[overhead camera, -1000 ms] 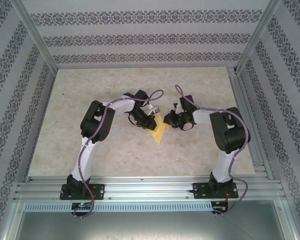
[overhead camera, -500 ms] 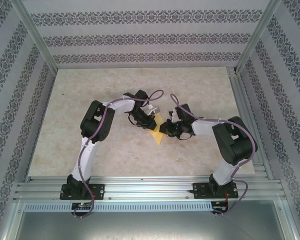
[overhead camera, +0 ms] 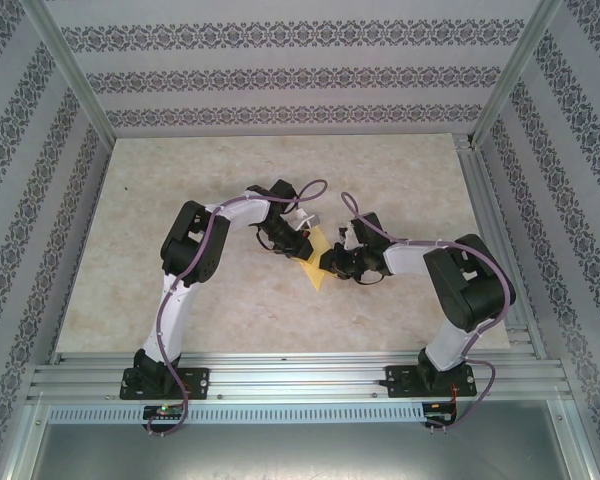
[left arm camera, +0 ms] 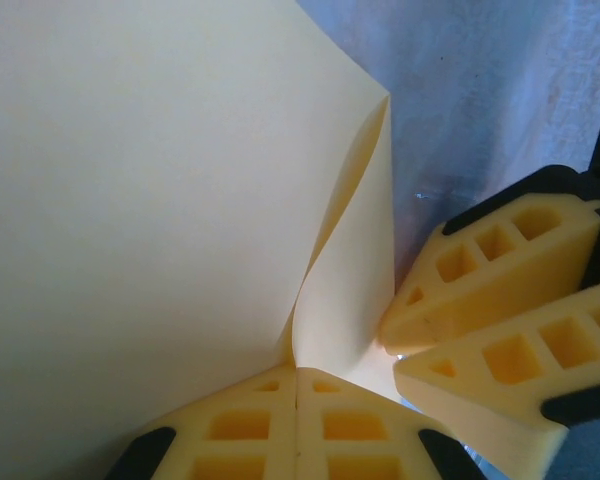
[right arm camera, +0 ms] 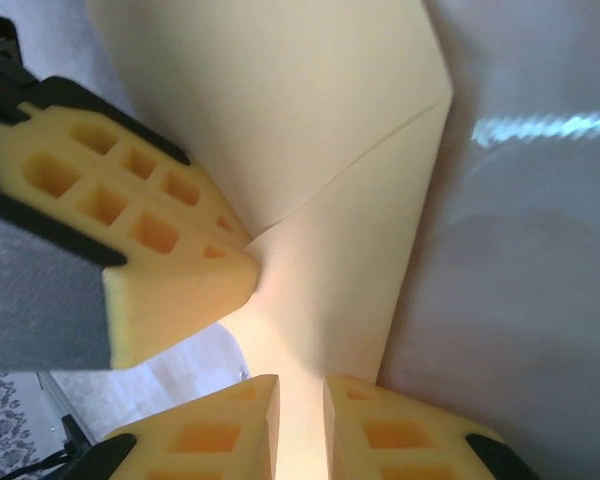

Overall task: Fold a paper plane with a square sheet of paper (pick it up from the middle)
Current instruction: Third fold the triangle at the center of the table.

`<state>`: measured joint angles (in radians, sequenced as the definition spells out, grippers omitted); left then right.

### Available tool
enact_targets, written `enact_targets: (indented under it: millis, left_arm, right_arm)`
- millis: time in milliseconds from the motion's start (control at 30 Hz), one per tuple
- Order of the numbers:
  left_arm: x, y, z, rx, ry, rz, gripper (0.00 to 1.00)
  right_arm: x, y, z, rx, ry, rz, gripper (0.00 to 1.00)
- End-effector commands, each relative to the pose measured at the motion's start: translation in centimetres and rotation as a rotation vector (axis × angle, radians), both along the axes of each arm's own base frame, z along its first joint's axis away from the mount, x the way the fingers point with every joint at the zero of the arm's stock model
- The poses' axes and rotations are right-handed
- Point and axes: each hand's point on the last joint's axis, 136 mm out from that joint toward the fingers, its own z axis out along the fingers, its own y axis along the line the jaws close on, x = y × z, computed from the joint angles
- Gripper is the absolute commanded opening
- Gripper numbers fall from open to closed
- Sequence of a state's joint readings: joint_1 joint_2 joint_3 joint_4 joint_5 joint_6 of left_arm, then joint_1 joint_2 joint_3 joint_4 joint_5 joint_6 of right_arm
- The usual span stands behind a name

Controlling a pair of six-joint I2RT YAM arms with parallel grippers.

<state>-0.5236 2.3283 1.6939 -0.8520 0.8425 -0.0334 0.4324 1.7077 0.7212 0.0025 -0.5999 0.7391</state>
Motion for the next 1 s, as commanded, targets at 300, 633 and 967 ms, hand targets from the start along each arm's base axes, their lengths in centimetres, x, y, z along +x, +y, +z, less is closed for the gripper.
enact_targets:
  millis: [300, 633, 967]
  left_arm:
    - [0.1, 2.2, -0.9, 0.089, -0.02, 0.013, 0.0]
    - [0.2, 2.7, -1.2, 0.09, -0.012, 0.022, 0.0]
    - [0.4, 2.7, -0.6, 0.08, -0.016, 0.026, 0.0]
  right_arm:
    - [-1.7, 1.9, 1.1, 0.075, -0.018, 0.046, 0.2]
    - [-2.8, 2.2, -1.4, 0.078, 0.039, 0.051, 0.21]
    - [-2.8, 2.2, 1.9, 0.114, -0.036, 0.057, 0.24]
